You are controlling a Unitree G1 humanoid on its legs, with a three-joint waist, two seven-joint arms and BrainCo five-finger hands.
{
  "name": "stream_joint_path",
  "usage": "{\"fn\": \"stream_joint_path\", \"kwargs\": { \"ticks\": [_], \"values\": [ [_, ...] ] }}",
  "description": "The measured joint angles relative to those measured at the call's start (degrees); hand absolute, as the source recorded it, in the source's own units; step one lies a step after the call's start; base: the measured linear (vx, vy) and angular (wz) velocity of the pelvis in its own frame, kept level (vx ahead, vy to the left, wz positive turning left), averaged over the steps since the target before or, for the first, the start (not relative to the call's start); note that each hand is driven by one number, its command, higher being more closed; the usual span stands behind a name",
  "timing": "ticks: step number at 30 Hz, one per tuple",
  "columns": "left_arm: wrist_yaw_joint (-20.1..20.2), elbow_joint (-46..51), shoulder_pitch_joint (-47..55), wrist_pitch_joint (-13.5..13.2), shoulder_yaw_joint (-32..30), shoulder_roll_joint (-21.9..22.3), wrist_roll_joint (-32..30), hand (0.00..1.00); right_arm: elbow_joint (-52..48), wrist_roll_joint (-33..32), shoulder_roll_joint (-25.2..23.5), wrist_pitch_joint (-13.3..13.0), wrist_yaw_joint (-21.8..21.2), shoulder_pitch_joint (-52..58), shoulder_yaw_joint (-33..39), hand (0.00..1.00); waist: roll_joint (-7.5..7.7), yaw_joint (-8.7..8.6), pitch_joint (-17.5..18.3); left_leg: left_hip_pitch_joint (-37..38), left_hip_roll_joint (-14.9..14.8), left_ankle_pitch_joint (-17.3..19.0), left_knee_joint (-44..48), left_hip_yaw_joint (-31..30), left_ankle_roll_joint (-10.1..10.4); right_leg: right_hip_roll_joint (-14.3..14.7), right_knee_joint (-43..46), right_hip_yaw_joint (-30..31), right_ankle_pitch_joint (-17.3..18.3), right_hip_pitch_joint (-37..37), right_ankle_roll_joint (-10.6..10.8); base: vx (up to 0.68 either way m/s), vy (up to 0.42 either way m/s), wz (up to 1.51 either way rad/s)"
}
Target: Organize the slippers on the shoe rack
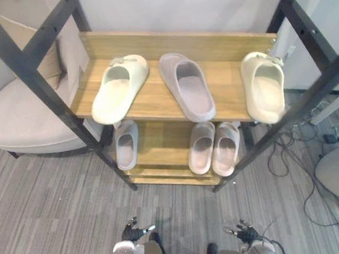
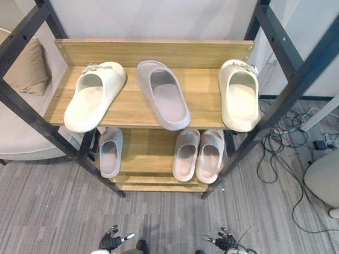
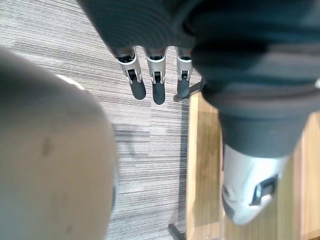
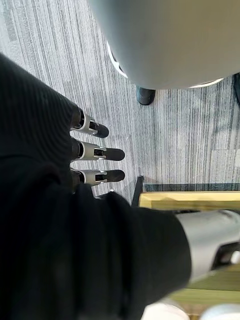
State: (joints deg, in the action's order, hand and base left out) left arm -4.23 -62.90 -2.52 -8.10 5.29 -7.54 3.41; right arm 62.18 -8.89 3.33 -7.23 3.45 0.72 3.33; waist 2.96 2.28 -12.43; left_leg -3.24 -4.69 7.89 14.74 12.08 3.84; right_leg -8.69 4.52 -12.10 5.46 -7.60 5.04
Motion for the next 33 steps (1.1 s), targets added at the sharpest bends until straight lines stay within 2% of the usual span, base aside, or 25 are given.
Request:
{"fn": "stream_joint_path", "kwargs": {
  "ticks": [8, 12, 17, 20, 25, 31, 33],
  "values": [
    [0.94, -0.52, 0.53, 0.03, 0.83, -0.06, -1.06, 0.00, -0.08, 0.03, 0.23, 0.02, 0.01, 0.11, -0.04, 0.00, -0.60, -0.17, 1.10, 2.61, 1.15, -0.67, -5.52, 1.47, -0.63, -0.47, 0.29, 0.47, 0.65, 0.92, 0.91, 0.04, 0.016, -0.13],
    [0.94, -0.90, 1.08, 0.01, 0.84, -0.08, -1.13, 0.00, -2.33, 0.23, 0.30, 0.04, 0.57, 1.41, -2.16, 0.00, -0.38, -0.51, 1.86, 5.44, 1.48, -2.71, -9.54, 1.87, -0.59, -0.40, 0.29, 0.54, 0.65, 0.46, 0.90, -0.03, -0.027, -0.06],
    [0.72, -0.90, 1.68, 0.02, 0.83, -0.14, -1.31, 0.00, -20.51, 2.26, 0.25, -0.15, 1.65, 6.90, -7.28, 0.00, 0.06, -0.74, 2.83, 7.12, 2.08, -5.95, -14.30, 2.87, -0.68, -0.42, 0.23, 1.78, 0.64, 1.58, 0.87, -0.06, -0.022, -0.11],
    [0.58, -0.82, 2.21, -0.06, 0.85, -0.10, -1.95, 0.00, -31.61, 3.24, 0.53, -0.77, 1.77, 10.43, -8.27, 0.00, 0.52, -1.70, 3.28, 7.77, 2.46, -7.48, -16.27, 3.02, -0.98, -0.53, 0.16, 1.95, 0.69, 1.91, 0.79, -0.09, -0.006, -0.05],
    [0.48, -0.76, 2.69, -0.22, 1.52, -0.38, -2.24, 0.00, -51.11, 9.09, 0.71, -1.44, 1.78, 18.01, -9.11, 0.00, 1.19, -2.00, 3.95, 8.44, 2.68, -9.17, -18.98, 3.06, -1.22, -0.38, 0.24, 2.69, 0.44, 2.96, 0.66, -0.08, 0.007, -0.03],
    [0.44, -0.77, 2.71, -0.37, 3.42, -0.56, -3.34, 0.00, -63.42, 14.75, 0.64, -2.04, 1.87, 20.12, -11.50, 0.00, 1.21, -2.41, 4.55, 8.35, 3.12, -9.29, -19.69, 3.04, -1.04, -0.52, -0.06, 3.39, -0.29, 3.63, 0.95, -0.03, 0.013, -0.06],
    [0.44, -0.84, 2.73, -0.38, 3.73, -0.56, -3.38, 0.00, -67.42, 15.79, 0.68, -3.11, 1.90, 20.02, -12.82, 0.00, 1.14, -2.35, 4.89, 8.31, 3.16, -9.30, -19.69, 2.97, -1.08, -0.52, -0.22, 3.38, -0.32, 3.59, 0.97, 0.00, 0.000, 0.00]
  ]
}}
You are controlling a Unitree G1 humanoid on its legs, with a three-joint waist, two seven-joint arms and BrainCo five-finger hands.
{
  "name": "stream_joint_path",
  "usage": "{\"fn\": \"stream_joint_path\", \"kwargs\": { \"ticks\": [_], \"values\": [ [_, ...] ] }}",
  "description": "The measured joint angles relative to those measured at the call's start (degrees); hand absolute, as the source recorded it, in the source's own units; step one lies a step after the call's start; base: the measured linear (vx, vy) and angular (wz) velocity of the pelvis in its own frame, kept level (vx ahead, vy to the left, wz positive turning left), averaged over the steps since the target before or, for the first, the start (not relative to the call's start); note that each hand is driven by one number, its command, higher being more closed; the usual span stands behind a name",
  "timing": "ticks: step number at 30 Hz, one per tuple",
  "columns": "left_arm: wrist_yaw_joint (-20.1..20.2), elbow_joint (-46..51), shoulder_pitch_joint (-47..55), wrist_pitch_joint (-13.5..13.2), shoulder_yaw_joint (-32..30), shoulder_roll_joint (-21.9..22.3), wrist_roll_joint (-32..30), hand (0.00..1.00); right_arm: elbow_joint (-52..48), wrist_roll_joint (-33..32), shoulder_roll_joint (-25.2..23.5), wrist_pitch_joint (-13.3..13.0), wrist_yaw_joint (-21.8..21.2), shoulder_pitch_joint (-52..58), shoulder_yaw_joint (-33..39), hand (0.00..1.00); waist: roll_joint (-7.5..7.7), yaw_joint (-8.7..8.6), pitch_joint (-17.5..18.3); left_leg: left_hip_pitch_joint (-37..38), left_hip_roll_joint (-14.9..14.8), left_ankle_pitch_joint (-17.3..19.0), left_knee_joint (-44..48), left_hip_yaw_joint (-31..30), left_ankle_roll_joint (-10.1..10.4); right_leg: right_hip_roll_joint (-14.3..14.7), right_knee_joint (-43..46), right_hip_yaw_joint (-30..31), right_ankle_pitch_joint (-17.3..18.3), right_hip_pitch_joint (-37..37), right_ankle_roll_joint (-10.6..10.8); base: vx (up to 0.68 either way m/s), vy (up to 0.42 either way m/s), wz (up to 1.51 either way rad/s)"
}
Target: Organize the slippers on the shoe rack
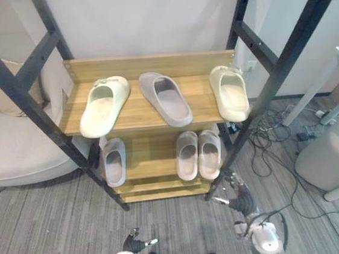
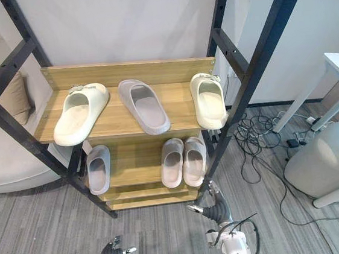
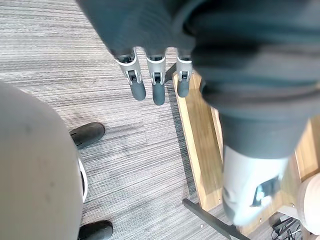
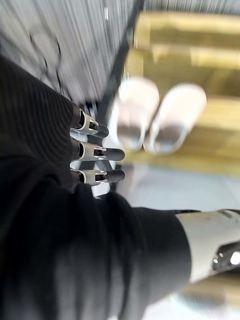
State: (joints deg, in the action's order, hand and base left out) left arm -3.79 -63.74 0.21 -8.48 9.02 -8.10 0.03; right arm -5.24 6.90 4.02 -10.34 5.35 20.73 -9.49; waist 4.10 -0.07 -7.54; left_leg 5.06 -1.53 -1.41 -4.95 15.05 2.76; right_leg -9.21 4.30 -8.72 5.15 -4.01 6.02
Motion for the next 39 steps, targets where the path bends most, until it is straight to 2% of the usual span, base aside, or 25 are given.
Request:
{"fn": "stream_joint_path", "kwargs": {
  "ticks": [7, 10, 19, 22, 24, 29, 39],
  "values": [
    [0.21, -0.43, 0.00, -0.39, 1.20, -0.02, -0.43, 0.00, -9.70, 6.68, 1.75, -1.77, 2.45, -7.07, -0.95, 0.00, -0.14, 0.21, 0.40, 0.07, 0.11, -0.32, 0.08, -1.56, -0.49, 0.14, -0.99, -1.35, -0.20, -1.49, 0.07, 0.03, -0.016, 0.09],
    [0.47, -0.18, 0.00, -0.84, 1.27, -0.01, -0.51, 0.00, -10.27, 6.70, 4.19, -2.02, 4.35, -15.23, -0.28, 0.00, -0.14, 0.66, 0.40, 0.15, 0.06, -0.32, 0.14, -2.11, -0.49, 0.13, -0.99, -1.67, -0.19, -1.96, 0.06, 0.00, -0.019, 0.11],
    [0.82, 1.98, 1.12, -0.82, 0.68, -0.01, -0.90, 0.00, -9.75, 6.61, 8.50, -1.99, 7.43, -25.11, 3.44, 0.00, -0.25, 0.85, 0.28, -0.43, 0.09, -0.79, -0.92, -4.04, -0.86, -0.04, -0.49, -3.14, 0.27, -1.84, 0.22, -0.02, -0.011, 0.10],
    [1.44, 2.45, 1.40, -0.82, -0.94, 0.17, -0.90, 0.00, -5.38, 6.47, 11.26, -1.64, 8.82, -31.48, 5.37, 0.00, -0.32, 1.09, 0.04, -1.29, 0.54, -1.15, -0.93, -4.79, -0.88, -0.12, -0.60, -3.74, 0.32, -1.46, 0.29, -0.01, -0.002, 0.13],
    [1.56, 2.98, 1.38, -0.83, -1.15, 0.24, -0.92, 0.00, 0.31, 6.43, 12.70, -0.87, 9.41, -36.62, 6.34, 0.00, -0.31, 2.16, 0.06, -1.94, 0.59, -1.26, -0.92, -5.09, -0.96, -0.12, -0.70, -4.06, 0.32, -1.05, 0.29, 0.01, -0.010, 0.10],
    [1.64, 4.58, 1.40, -0.90, -1.25, 0.23, -0.86, 0.00, 13.24, 4.45, 15.13, 0.69, 11.20, -46.41, 7.11, 0.00, 0.01, 3.62, -0.22, -3.41, 0.99, -1.89, -0.90, -7.24, -1.06, -0.21, -1.75, -6.30, 0.26, -1.30, 0.29, 0.03, -0.024, 0.24],
    [1.57, 6.47, 0.77, -1.29, -2.16, -0.19, 0.11, 0.00, 32.77, 1.62, 19.45, 2.29, 12.69, -65.79, 6.95, 0.00, 0.74, 4.34, -3.82, -5.30, 1.14, -2.31, -0.89, -8.95, -1.32, -0.18, -2.04, -7.87, -0.86, -0.91, -0.19, 0.00, -0.005, 0.08]
  ]
}}
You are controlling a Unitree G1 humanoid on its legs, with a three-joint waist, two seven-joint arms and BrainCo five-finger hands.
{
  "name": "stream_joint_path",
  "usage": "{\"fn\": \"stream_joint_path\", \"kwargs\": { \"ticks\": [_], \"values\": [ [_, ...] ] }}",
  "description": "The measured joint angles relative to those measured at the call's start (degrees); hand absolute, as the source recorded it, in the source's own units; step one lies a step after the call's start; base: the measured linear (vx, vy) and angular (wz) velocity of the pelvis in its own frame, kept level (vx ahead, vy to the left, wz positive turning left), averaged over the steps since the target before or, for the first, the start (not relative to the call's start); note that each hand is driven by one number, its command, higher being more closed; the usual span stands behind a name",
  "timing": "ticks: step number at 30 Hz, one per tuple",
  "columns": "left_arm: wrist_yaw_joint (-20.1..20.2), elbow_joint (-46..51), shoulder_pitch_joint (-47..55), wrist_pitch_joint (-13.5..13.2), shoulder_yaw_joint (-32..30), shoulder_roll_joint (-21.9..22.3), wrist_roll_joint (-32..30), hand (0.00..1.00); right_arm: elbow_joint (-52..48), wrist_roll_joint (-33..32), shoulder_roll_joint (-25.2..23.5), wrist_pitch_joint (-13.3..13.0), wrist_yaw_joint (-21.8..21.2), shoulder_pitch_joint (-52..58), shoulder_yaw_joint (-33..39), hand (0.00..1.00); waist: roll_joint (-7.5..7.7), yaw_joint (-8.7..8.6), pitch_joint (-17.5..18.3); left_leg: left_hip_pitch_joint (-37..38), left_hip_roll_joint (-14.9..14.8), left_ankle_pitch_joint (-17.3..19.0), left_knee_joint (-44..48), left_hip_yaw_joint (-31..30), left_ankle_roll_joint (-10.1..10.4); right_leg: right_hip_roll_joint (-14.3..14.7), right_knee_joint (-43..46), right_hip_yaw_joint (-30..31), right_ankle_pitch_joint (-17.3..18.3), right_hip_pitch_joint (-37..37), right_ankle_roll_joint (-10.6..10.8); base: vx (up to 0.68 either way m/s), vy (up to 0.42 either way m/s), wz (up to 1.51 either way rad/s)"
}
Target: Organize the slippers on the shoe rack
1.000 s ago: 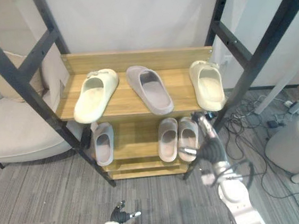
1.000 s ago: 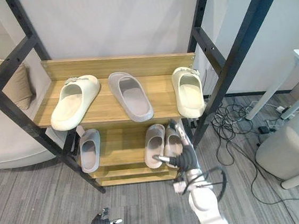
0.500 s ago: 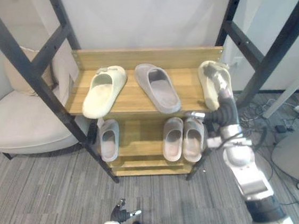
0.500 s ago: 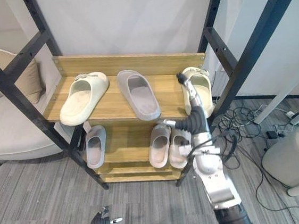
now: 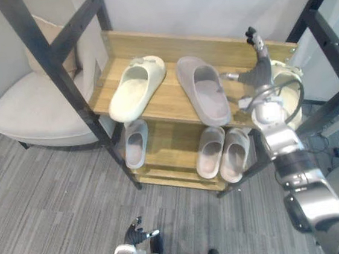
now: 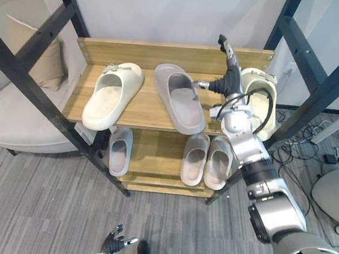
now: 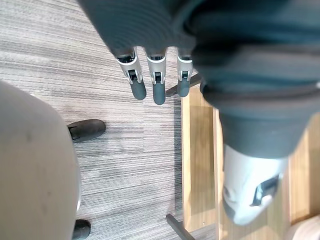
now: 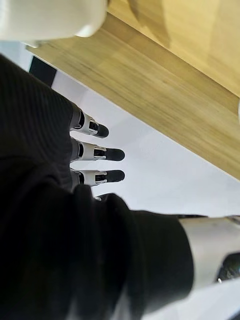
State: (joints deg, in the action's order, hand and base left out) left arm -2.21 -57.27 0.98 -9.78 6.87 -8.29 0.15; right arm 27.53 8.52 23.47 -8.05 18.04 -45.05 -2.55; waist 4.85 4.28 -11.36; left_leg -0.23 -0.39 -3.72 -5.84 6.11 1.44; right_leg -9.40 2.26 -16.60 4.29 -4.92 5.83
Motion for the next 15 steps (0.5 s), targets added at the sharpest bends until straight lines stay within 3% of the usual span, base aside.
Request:
{"fn": "stream_joint_path", "kwargs": {
  "ticks": [15],
  "values": [
    [-0.38, 0.43, -1.97, 0.18, -0.73, -0.02, 1.24, 0.00, 14.73, -1.74, 1.57, 1.47, -4.44, -15.07, -9.48, 0.00, 1.11, 3.21, -1.44, -2.92, -0.18, -0.92, 0.02, -3.87, 0.00, 0.06, 0.23, -3.56, -0.10, 0.93, -0.16, -0.01, -0.008, 0.13]
  ]
}}
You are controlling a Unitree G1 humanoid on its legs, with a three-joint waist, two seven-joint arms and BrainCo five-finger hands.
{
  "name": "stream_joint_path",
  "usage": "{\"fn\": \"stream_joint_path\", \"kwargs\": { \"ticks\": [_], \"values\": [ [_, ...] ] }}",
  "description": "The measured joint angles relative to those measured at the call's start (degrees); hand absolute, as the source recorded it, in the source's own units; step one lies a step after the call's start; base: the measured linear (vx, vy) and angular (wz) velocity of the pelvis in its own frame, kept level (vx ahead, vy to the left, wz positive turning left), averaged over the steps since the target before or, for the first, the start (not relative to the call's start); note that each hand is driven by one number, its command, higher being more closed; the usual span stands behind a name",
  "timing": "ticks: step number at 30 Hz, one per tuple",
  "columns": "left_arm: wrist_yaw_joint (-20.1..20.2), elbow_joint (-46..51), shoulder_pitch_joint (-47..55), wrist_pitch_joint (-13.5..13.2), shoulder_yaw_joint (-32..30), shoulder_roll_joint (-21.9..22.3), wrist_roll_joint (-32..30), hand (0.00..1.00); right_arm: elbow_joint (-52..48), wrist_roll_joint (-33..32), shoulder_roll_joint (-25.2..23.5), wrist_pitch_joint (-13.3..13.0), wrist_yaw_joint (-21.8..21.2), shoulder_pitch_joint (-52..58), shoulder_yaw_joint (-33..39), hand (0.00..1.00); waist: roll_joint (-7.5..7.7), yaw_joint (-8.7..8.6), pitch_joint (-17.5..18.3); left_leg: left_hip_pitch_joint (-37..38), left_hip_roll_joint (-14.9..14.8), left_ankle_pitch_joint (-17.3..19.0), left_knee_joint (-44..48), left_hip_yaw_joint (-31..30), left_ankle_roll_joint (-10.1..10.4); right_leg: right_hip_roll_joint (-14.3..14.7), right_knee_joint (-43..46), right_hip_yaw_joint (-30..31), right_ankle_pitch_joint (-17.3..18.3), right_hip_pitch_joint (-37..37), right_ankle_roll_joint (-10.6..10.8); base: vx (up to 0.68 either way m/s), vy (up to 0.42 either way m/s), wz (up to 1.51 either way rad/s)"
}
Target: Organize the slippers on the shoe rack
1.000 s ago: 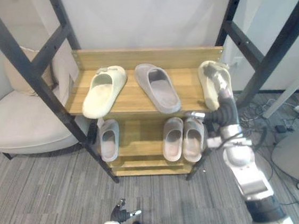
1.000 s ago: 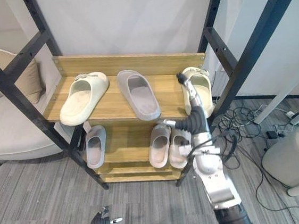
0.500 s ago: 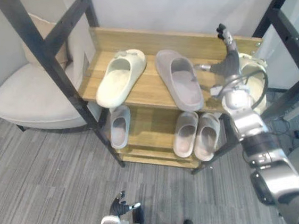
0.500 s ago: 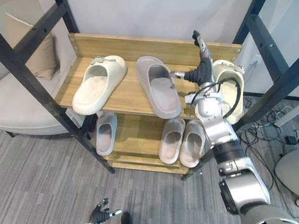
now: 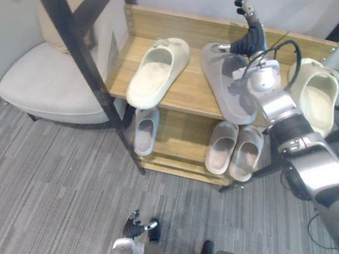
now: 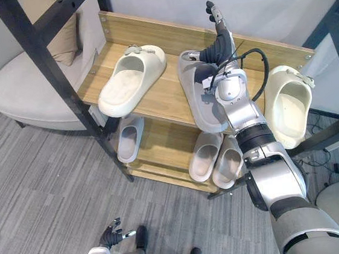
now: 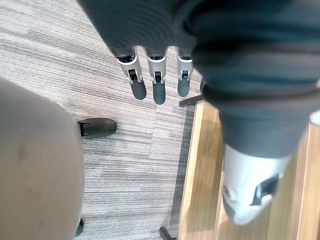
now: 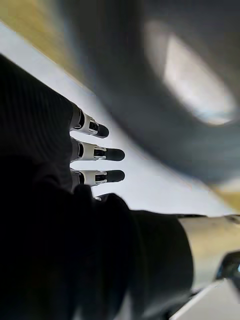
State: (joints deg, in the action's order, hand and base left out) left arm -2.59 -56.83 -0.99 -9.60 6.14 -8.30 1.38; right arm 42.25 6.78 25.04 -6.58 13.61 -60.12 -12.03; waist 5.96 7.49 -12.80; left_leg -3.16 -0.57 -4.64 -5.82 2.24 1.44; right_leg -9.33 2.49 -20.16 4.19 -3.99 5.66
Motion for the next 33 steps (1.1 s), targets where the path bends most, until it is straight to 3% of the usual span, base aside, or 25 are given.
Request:
{"fn": "stream_joint_path", "kwargs": {
  "ticks": [4, 17, 27, 33],
  "values": [
    [0.01, -0.12, -0.72, 0.13, 0.03, -0.38, 0.49, 0.00, 2.98, 0.13, 0.21, 0.54, -1.53, -4.03, -0.56, 0.00, 0.43, 0.09, -1.11, -0.31, -0.07, -0.22, 0.00, -0.28, 0.06, 0.10, 0.03, -0.20, 0.01, 0.15, -0.01, -0.02, -0.001, 0.03],
    [-0.06, -1.27, -2.37, 0.36, 0.61, -0.57, 2.29, 0.00, 5.61, 2.08, 0.11, 1.09, -0.01, -6.49, -0.43, 0.00, 0.54, 0.49, -2.21, -0.64, -0.36, -0.82, 0.00, -0.64, 0.27, 0.38, 0.10, -0.63, 0.10, 0.30, -0.16, -0.01, -0.002, 0.03],
    [-0.09, -1.24, -2.30, 0.41, 0.59, -0.54, 2.37, 0.00, -9.34, 2.15, -0.24, 0.31, 2.99, 5.65, 4.80, 0.00, 0.55, 0.17, -2.20, -0.12, -0.29, -0.81, 0.01, -0.36, 0.28, 0.24, 0.30, -0.59, 0.10, -0.01, -0.15, 0.00, 0.000, -0.01],
    [0.13, -0.87, -1.13, 0.38, 0.47, -0.76, 2.26, 0.00, -18.04, 2.94, -1.07, 0.14, 4.32, 13.68, 8.73, 0.00, 0.52, -1.16, -2.18, 0.29, 0.11, -0.94, 0.00, 0.16, 0.35, 0.15, 0.29, 0.02, 0.10, 0.06, -0.13, 0.00, 0.000, -0.07]
  ]
}}
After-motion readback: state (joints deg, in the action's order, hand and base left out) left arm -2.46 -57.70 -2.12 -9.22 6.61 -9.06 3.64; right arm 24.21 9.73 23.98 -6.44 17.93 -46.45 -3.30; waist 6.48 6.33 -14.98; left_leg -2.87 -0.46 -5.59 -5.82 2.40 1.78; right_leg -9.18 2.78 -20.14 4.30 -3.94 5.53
